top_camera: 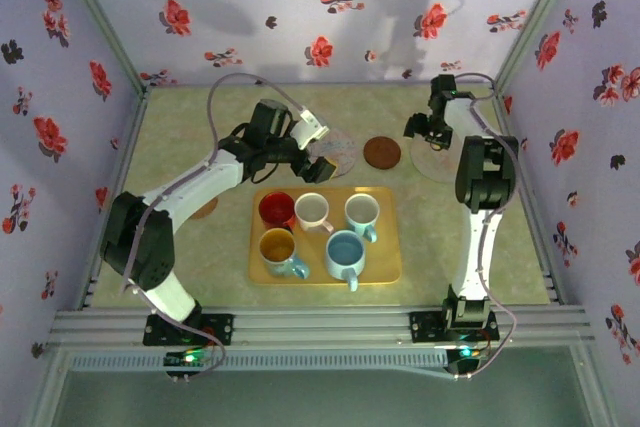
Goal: Place the cup by the coaster
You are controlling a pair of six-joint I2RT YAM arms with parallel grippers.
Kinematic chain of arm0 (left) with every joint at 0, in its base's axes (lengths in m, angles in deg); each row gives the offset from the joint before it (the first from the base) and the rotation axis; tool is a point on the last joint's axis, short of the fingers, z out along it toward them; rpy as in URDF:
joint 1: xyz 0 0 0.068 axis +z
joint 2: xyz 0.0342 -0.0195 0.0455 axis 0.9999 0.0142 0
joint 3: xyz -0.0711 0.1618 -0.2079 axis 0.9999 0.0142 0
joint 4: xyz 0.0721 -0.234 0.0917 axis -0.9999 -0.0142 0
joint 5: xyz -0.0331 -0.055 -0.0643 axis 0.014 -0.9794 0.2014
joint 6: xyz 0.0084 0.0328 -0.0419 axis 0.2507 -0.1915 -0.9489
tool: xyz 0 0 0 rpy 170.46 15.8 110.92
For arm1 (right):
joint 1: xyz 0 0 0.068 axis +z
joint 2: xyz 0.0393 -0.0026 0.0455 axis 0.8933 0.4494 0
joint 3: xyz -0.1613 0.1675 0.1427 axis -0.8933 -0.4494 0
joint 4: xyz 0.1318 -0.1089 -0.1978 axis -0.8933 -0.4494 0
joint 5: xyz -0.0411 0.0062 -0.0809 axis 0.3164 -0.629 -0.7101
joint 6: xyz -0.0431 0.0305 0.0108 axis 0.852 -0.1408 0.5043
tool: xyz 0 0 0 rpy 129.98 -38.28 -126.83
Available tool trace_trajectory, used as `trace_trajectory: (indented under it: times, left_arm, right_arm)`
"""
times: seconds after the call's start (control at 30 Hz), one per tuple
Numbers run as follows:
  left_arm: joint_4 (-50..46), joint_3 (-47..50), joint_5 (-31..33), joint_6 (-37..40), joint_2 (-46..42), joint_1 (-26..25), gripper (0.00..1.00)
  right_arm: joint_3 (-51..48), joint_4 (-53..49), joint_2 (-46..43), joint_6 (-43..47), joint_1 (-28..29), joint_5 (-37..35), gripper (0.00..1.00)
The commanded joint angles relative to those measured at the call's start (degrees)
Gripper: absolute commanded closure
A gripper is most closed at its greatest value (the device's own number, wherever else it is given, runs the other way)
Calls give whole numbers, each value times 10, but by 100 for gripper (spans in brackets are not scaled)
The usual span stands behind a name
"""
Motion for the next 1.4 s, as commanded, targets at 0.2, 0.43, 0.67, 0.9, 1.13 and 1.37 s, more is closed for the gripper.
trace_trajectory:
  times: [0.2,0.43,0.67,0.9,1.13,1.37]
  left_arm:
    - [54,2,79,-51,-47,-4,1]
    - [10,-8,176,-74,-72,-4,0]
    - [-26,-3,295,-116,-100,-4,0]
    - [-93,-9,374,-168,-126,-1,1]
    - [-209,-44,383,-219,-123,19,1]
    - [-310,-77,372,-291,-91,59,1]
  right_arm:
    - [-126,75,-172,-9,-1,32,0]
    - [-233,126,-302,32,17,37,0]
    - [-366,227,-448,51,59,54,0]
    - [-477,311,-565,103,141,49,0]
    - [-531,354,-645,102,180,79,0]
    - [-578,404,-674,88,237,83,0]
